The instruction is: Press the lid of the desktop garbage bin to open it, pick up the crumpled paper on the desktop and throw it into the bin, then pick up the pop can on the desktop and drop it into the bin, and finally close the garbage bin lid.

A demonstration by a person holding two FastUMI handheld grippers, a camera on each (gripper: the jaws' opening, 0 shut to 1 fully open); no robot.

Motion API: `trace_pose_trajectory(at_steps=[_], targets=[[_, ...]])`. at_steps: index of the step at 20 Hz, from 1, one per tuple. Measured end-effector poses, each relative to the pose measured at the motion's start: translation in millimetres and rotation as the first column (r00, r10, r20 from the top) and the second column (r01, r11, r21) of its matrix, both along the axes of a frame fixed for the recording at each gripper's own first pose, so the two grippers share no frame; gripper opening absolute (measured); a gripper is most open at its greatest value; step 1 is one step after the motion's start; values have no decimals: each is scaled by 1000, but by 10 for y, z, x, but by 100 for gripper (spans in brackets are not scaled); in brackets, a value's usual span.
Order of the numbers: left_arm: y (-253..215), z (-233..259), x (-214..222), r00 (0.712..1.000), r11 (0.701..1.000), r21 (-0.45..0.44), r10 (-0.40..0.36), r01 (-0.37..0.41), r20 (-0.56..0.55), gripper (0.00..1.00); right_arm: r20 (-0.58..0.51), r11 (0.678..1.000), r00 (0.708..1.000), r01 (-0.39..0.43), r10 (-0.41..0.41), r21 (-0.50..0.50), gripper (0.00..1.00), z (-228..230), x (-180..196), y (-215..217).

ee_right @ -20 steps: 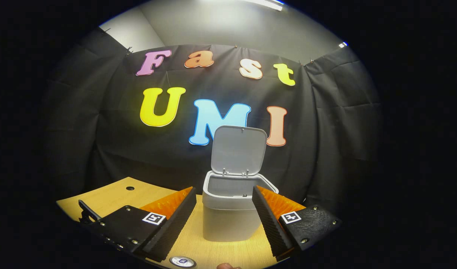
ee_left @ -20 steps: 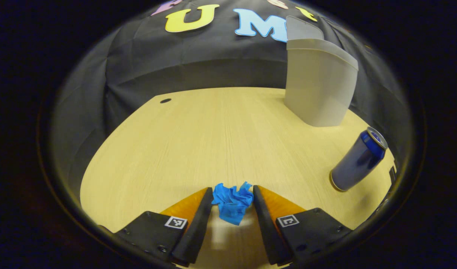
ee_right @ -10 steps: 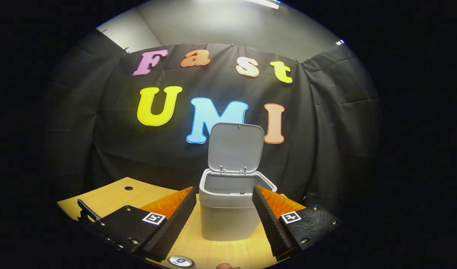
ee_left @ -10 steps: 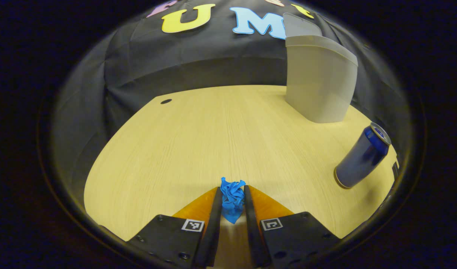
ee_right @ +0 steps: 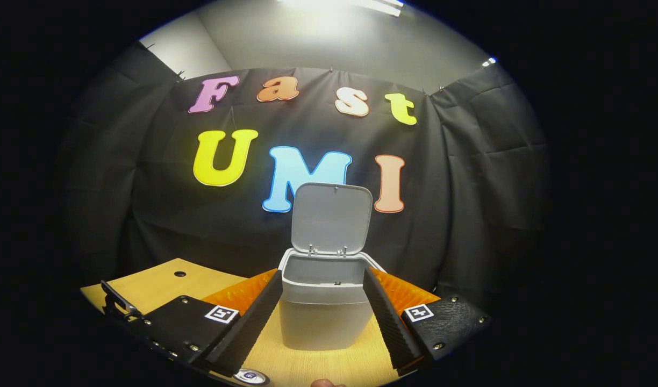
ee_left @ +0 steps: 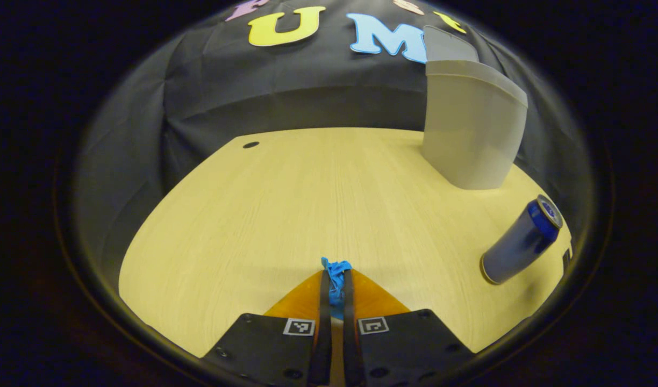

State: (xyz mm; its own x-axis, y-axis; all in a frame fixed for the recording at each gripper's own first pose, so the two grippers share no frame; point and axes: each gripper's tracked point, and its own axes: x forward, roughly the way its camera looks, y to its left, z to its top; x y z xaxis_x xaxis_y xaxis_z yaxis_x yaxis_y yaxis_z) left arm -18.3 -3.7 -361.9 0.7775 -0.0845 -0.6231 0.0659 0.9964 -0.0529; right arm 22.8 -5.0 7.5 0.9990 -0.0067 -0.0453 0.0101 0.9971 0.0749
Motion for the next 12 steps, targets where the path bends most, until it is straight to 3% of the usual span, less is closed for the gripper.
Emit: trace_pose_trajectory(at_steps=[1, 10, 11, 12], targets=[[-21, 73, 5, 1000, 1000, -7, -3, 3, 14, 15, 2, 1000, 1000, 4, -4, 4, 96, -5, 0, -28], [-293, 961, 197, 988, 998, -59, -18, 27, 153, 15, 8, 999, 999, 30, -31, 45, 96, -61, 15, -237], [-338, 1093, 254, 984, 997, -67, -22, 34, 174, 15, 8, 998, 999, 35, -35, 50, 100, -65, 13, -261], [-385, 1230, 301, 980, 996, -73, -27, 42, 196, 15, 8, 998, 999, 40, -41, 56, 96, -80, 16, -293]])
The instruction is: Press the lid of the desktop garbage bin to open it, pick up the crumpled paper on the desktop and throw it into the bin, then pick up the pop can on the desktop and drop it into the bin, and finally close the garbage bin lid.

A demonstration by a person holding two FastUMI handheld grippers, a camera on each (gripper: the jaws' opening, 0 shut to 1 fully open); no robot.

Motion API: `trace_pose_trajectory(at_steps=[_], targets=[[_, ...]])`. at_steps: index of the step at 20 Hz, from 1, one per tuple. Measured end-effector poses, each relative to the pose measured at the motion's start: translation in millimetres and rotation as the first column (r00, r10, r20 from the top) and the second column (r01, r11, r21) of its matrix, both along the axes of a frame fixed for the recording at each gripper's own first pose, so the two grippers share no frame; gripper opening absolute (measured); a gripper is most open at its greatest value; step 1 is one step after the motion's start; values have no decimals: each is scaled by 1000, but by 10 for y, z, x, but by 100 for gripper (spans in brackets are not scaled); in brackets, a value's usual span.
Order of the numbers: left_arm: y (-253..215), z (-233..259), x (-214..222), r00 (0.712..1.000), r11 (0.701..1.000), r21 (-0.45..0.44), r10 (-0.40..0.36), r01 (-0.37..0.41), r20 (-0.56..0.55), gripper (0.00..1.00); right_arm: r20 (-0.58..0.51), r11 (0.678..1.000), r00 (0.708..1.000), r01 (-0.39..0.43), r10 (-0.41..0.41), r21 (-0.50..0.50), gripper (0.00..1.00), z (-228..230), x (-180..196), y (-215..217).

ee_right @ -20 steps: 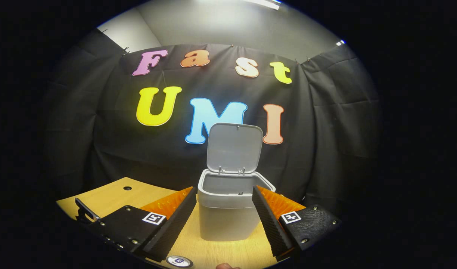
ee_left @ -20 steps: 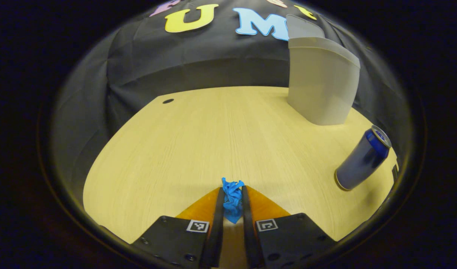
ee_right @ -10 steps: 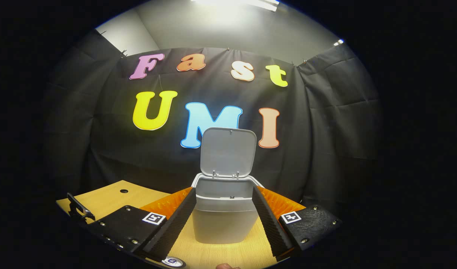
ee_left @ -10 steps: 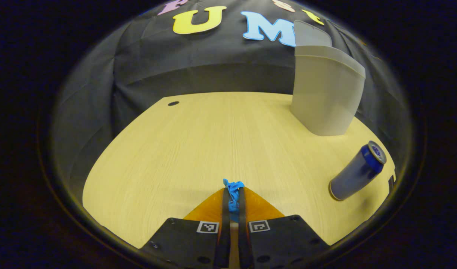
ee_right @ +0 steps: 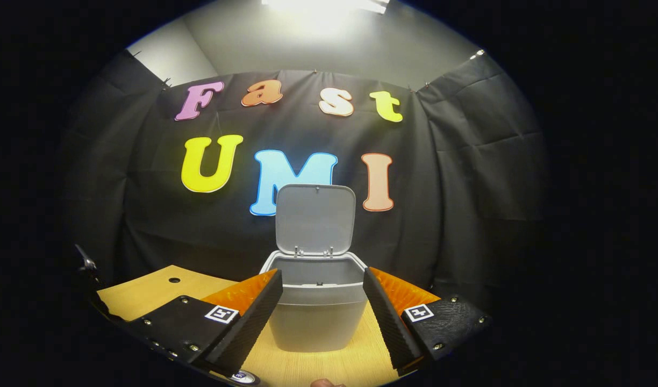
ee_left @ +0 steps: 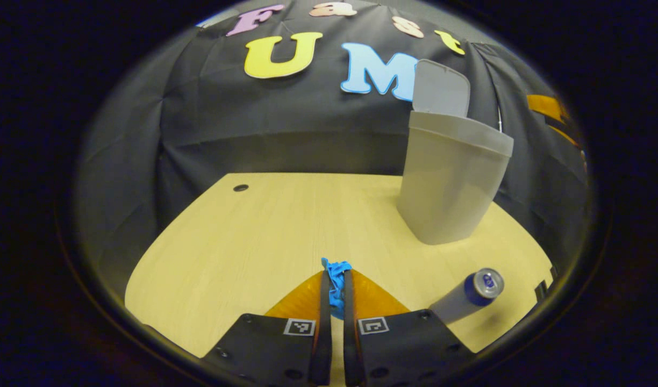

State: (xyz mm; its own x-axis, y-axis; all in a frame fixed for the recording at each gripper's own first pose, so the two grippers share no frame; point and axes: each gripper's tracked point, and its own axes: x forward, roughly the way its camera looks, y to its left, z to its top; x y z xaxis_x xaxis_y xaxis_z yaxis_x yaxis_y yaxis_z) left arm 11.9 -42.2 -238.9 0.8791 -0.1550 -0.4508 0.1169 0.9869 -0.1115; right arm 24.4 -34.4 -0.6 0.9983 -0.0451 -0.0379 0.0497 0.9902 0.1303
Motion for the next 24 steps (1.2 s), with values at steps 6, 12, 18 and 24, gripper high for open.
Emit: trace_pose_trajectory(at_steps=[6, 12, 18, 24], targets=[[-376, 734, 282, 991, 998, -41, -48, 53, 126, 15, -11, 1000, 1000, 25, -24, 16, 96, -71, -43, -178], [-844, 1216, 523, 970, 988, -73, -116, 133, 212, 15, -17, 996, 997, 75, -75, -45, 96, -151, -129, -423], [-1373, 1775, 866, 931, 968, -92, -197, 235, 309, 15, -37, 992, 992, 120, -121, -49, 96, -233, -203, -587], [-1905, 2219, 1152, 886, 942, -96, -262, 320, 383, 15, -62, 981, 982, 173, -179, -88, 96, -327, -352, -795]])
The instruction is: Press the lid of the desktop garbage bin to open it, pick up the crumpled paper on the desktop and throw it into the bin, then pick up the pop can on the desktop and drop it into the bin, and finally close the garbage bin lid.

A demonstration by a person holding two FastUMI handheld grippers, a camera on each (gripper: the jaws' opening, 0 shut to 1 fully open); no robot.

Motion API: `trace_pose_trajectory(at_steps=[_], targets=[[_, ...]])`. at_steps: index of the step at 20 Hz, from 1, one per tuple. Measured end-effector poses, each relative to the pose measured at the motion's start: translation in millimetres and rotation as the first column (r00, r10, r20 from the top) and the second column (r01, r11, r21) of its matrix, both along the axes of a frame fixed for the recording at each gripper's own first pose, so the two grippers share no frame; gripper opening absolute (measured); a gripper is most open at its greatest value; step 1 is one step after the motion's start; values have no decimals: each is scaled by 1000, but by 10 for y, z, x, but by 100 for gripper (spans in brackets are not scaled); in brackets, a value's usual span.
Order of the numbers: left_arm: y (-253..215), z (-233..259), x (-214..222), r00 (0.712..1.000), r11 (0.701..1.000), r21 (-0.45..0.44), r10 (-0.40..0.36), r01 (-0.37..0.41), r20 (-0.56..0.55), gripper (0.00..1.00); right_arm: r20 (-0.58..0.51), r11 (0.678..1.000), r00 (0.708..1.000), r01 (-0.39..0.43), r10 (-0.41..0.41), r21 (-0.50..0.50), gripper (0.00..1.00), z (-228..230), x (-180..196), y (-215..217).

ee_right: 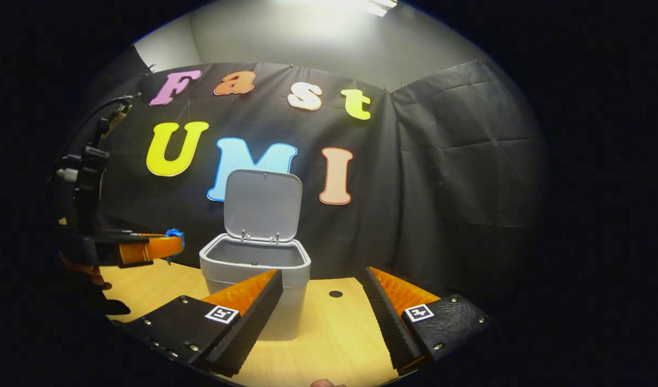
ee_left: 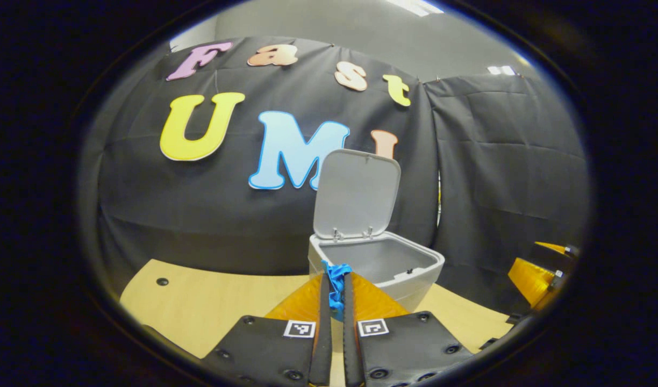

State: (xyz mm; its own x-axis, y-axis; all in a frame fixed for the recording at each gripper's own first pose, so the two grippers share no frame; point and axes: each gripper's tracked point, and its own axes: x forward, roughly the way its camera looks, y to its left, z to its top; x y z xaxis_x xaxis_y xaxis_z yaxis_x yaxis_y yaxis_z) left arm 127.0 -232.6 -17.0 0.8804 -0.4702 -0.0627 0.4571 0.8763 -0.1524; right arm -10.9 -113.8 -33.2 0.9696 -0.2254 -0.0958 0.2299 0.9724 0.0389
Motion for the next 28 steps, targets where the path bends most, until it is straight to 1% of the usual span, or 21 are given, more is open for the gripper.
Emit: trace_pose_trajectory(at_steps=[2, 3, 4, 8, 9, 10, 11, 12, 13, 14, 15, 17, 23, 24, 25, 26, 28], targets=[[-121, 40, 114, 1000, 1000, -3, -19, 19, 16, 15, -16, 1000, 1000, 13, -13, -15, 96, -46, -65, -47], [-194, 72, 175, 999, 1000, 0, -27, 27, 25, 15, -23, 1000, 1000, 20, -21, -21, 100, -64, -99, -76], [-246, 88, 218, 999, 999, 4, -34, 34, 31, 15, -27, 999, 999, 27, -28, -26, 96, -68, -121, -97], [-440, 61, 377, 998, 999, 11, -52, 51, 28, 15, -28, 996, 997, 73, -74, -45, 96, -58, -265, -222], [-478, 49, 425, 998, 999, 9, -51, 51, 28, 15, -31, 996, 996, 83, -85, -44, 100, -69, -299, -255], [-499, 41, 459, 998, 999, 9, -53, 52, 26, 24, -36, 995, 995, 93, -94, -42, 100, -78, -325, -276], [-527, 17, 478, 998, 998, 10, -55, 55, 25, 24, -41, 994, 994, 102, -103, -41, 96, -90, -350, -299], [-537, 0, 497, 998, 998, 10, -54, 54, 24, 25, -46, 993, 992, 113, -115, -43, 96, -108, -391, -325], [-566, -2, 518, 998, 998, 11, -58, 58, 24, 17, -50, 991, 991, 125, -127, -46, 100, -111, -421, -345], [-590, -14, 552, 998, 998, 15, -60, 59, 25, 18, -53, 990, 989, 134, -136, -48, 100, -122, -457, -364], [-612, -46, 576, 998, 998, 26, -63, 63, 18, 27, -56, 988, 988, 143, -146, -50, 100, -124, -482, -380], [-650, -112, 612, 998, 997, 38, -70, 70, 1, 34, -58, 986, 985, 160, -163, -49, 100, -128, -519, -399], [-725, -117, 671, 996, 995, 45, -84, 84, -10, 41, -64, 980, 979, 193, -196, -44, 100, -148, -601, -417], [-734, -136, 676, 996, 995, 47, -86, 86, -12, 52, -65, 979, 978, 196, -199, -47, 100, -153, -610, -421], [-747, -139, 676, 995, 994, 48, -98, 99, -16, 59, -66, 979, 978, 196, -199, -47, 100, -159, -618, -413], [-772, -148, 666, 994, 993, 47, -105, 106, -19, 66, -68, 980, 978, 196, -198, -46, 96, -164, -615, -399], [-773, -129, 647, 993, 993, 40, -113, 114, -18, 79, -69, 980, 978, 193, -195, -47, 96, -166, -618, -371]])
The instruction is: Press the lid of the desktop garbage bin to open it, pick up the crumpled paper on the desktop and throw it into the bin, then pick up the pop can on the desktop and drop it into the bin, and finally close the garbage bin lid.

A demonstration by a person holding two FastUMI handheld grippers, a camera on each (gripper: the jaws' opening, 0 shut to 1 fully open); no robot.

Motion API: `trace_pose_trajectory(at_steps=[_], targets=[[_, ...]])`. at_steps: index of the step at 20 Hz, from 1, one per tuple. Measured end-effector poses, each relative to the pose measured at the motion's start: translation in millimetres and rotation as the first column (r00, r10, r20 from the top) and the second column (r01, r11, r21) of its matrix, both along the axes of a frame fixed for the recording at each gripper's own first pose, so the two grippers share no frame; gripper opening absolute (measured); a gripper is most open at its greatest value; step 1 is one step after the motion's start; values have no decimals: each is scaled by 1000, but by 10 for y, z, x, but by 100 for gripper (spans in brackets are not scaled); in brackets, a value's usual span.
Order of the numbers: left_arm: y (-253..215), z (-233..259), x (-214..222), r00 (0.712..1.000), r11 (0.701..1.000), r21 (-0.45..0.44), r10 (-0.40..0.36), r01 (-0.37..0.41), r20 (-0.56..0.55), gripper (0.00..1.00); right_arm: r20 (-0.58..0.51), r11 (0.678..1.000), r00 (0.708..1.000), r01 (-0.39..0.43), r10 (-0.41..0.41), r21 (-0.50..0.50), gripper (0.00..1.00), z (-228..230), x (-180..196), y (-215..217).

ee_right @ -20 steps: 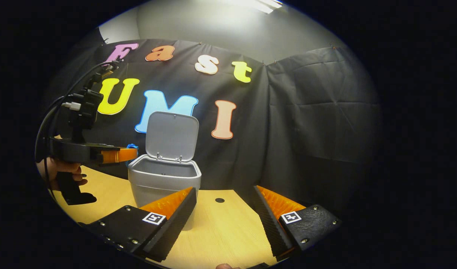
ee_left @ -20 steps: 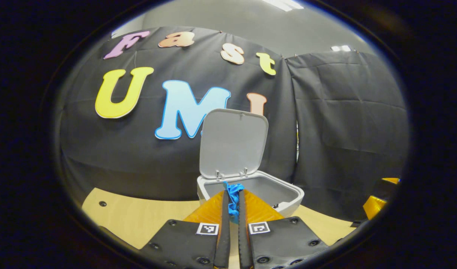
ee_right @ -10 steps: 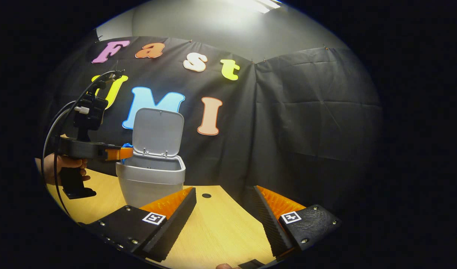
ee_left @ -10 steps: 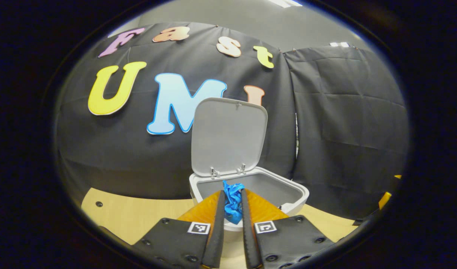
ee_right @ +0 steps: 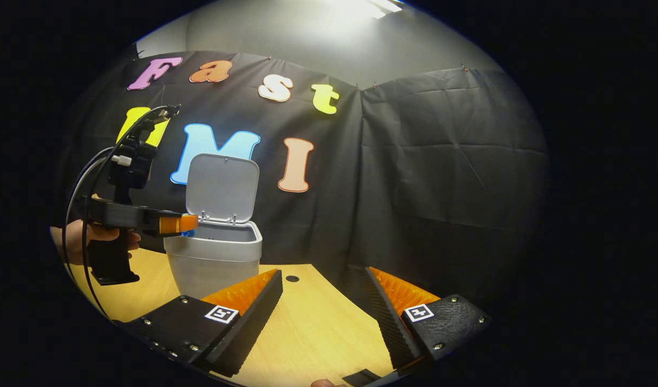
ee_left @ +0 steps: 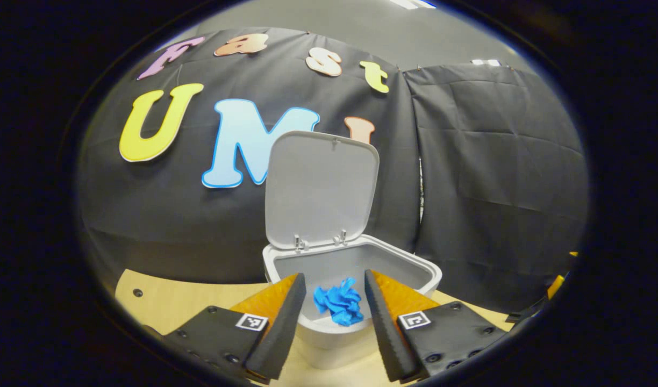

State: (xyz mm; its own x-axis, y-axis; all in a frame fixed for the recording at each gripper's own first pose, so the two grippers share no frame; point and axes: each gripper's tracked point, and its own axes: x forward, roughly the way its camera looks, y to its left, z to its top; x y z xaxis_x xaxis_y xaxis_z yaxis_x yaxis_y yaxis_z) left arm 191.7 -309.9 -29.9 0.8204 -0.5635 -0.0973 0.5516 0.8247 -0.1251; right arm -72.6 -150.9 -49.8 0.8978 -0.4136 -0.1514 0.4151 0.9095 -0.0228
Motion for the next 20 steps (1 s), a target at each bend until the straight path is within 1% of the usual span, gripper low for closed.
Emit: trace_pose_trajectory(at_steps=[3, 4, 5, 6, 7, 8, 9, 10, 11, 13, 14, 15, 16, 17, 18, 19, 20], targets=[[18, 50, -24, 1000, 1000, -20, -5, 5, 12, 87, 2, 1000, 1000, -13, 13, -6, 97, 15, 15, 61], [36, 64, -35, 1000, 1000, -20, -1, 1, 14, 91, 3, 1000, 1000, -18, 18, -8, 97, 17, 24, 80], [60, 85, -41, 1000, 1000, -21, 0, 1, 18, 84, 4, 1000, 1000, -25, 25, -9, 96, 28, 36, 104], [100, 114, -47, 1000, 1000, -24, 7, -7, 23, 85, 5, 999, 999, -31, 31, -9, 96, 27, 53, 124], [138, 158, -73, 999, 999, -29, 14, -13, 31, 100, 8, 999, 999, -39, 39, -8, 96, 37, 70, 152], [167, 185, -94, 999, 999, -35, 18, -16, 37, 100, 10, 999, 999, -48, 48, -6, 97, 40, 96, 179], [217, 217, -125, 999, 999, -39, 26, -24, 45, 95, 12, 998, 998, -59, 59, -4, 96, 50, 122, 217], [269, 248, -143, 998, 999, -41, 32, -30, 51, 100, 13, 998, 998, -68, 68, -1, 96, 48, 136, 244], [323, 274, -165, 998, 998, -43, 38, -35, 59, 100, 18, 997, 997, -79, 79, 4, 96, 58, 158, 273], [449, 314, -208, 995, 998, -41, 58, -54, 76, 100, 32, 991, 991, -131, 130, 33, 96, 79, 241, 420], [524, 325, -241, 994, 997, -40, 70, -67, 83, 95, 39, 986, 987, -159, 157, 53, 100, 77, 281, 496], [608, 318, -270, 993, 996, -38, 83, -80, 85, 100, 48, 981, 982, -183, 180, 69, 100, 86, 303, 563], [676, 308, -298, 991, 995, -37, 98, -95, 86, 100, 59, 976, 978, -203, 199, 79, 96, 100, 330, 604], [759, 297, -320, 990, 993, -38, 113, -110, 87, 100, 64, 971, 974, -223, 218, 84, 96, 118, 364, 663], [827, 287, -352, 988, 992, -36, 126, -123, 85, 95, 65, 967, 969, -242, 237, 85, 96, 114, 401, 722], [902, 270, -371, 987, 990, -33, 139, -137, 82, 100, 65, 963, 965, -258, 253, 81, 96, 125, 432, 782], [967, 246, -408, 986, 989, -27, 149, -148, 80, 100, 63, 958, 960, -276, 272, 77, 96, 117, 447, 838]])
